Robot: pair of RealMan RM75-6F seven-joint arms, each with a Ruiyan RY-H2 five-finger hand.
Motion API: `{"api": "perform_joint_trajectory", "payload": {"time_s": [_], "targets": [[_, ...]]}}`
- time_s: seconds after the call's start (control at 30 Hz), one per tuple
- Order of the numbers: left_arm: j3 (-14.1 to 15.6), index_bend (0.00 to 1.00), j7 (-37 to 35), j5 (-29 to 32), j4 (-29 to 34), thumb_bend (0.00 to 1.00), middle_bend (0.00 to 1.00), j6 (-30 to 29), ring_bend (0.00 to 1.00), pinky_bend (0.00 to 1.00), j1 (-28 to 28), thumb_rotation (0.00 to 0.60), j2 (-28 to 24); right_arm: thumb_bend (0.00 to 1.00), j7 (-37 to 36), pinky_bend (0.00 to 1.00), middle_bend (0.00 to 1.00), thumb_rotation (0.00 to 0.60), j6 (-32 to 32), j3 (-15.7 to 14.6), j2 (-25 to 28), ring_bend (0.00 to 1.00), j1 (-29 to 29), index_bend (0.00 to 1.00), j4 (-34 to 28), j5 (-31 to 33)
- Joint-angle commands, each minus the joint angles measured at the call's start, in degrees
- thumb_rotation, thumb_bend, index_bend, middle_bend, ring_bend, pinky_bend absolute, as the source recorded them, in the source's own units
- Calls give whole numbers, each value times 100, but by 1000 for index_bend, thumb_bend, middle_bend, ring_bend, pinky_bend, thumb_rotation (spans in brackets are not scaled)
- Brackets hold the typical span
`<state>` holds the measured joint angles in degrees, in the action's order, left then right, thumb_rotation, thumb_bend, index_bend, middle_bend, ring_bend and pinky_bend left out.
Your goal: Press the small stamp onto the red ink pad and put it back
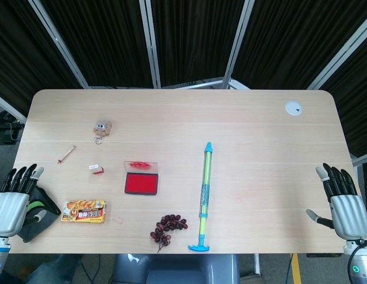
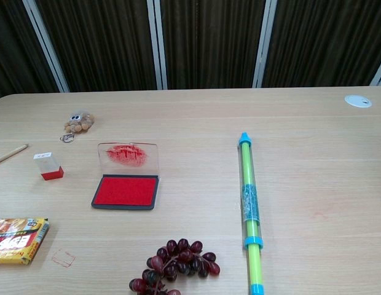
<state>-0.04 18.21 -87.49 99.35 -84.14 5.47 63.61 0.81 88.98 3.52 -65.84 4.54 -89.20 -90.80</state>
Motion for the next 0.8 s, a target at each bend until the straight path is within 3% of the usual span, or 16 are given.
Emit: {"api": "perform_joint_trajectory", "payload": {"time_s": [0.03,0.23,0.3,0.37,0.43,0.63,0.8], "targets": [[3,0,-13,9,9,0,0,13,0,0,1,600,-12,0,-2,0,0,600,3,-1,3,0,-2,0,-5,-1],[-3,0,-5,32,15,0,0,23,0,0,1,600,-20,0,-17,0,0,600,-1,0,13,0,-7,0,-6,12],[-38,0,50,32,-38,0,0,73,81,155,56,600,11,0,-60,0,0,600,-7,20,23,0,-3,0,-17,44],[-222,0,-99,235,-131,0,0,425,340,485,315,600,166,0,-80,0,0,600,-45,56,30,0,23,0,-33,93],[-537,0,24,804,-365,0,0,988,477,603,685,600,419,0,-39,0,0,600,-102,73,13,0,56,0,-22,125],[-1184,0,252,2565,-847,12,0,2436,642,719,1602,600,1145,0,59,0,0,600,-214,140,-40,0,124,0,-13,250],[-1441,0,329,3282,-1431,175,0,2867,683,762,2109,600,1730,0,150,0,0,600,-304,156,-61,0,170,0,-25,310]]}}
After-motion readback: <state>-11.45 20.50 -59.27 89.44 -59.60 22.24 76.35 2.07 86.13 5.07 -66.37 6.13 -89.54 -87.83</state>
